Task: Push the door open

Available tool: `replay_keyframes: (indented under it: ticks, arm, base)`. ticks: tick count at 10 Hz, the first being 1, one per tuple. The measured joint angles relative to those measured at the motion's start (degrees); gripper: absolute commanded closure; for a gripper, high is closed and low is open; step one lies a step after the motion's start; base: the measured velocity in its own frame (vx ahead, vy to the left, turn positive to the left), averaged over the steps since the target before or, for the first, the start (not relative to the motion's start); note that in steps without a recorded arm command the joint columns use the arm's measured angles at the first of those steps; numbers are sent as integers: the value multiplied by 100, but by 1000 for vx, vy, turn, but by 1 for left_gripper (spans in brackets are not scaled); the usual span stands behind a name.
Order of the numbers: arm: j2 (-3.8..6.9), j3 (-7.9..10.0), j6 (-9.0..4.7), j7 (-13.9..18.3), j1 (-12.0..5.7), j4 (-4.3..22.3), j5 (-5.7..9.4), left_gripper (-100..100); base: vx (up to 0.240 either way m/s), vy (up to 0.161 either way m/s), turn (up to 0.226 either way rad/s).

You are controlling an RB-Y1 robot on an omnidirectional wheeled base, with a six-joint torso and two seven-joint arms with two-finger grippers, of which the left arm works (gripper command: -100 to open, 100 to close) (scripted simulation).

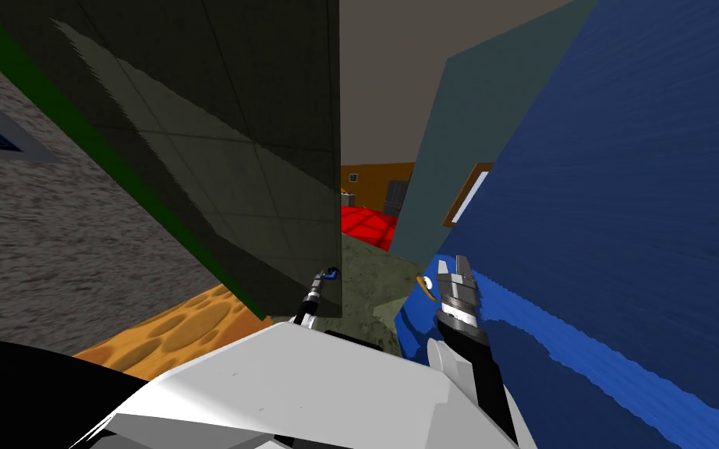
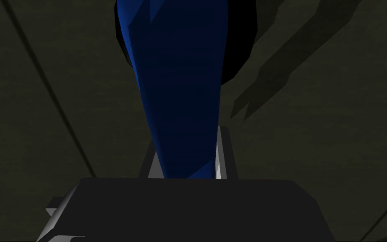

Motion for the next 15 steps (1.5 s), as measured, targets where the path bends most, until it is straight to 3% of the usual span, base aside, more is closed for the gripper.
replay_keyframes:
  ticks: [2, 8, 11, 14, 15]
  arm:
    - [-92, 162, -33, -46, -43, 45, 62, 100]
    - [43, 63, -99, -302, -123, 207, 299, 100]
    - [-55, 8, -122, -470, -148, 172, 453, 100]
    - [-242, 3, -195, -595, -159, 216, 600, 100]
    - [-233, 18, -197, -597, -158, 209, 611, 100]
  base:
    - [112, -53, 70]
    - [214, -30, 165]
    - [208, -40, 194]
    - [141, -49, 123]
    - [141, -7, 43]
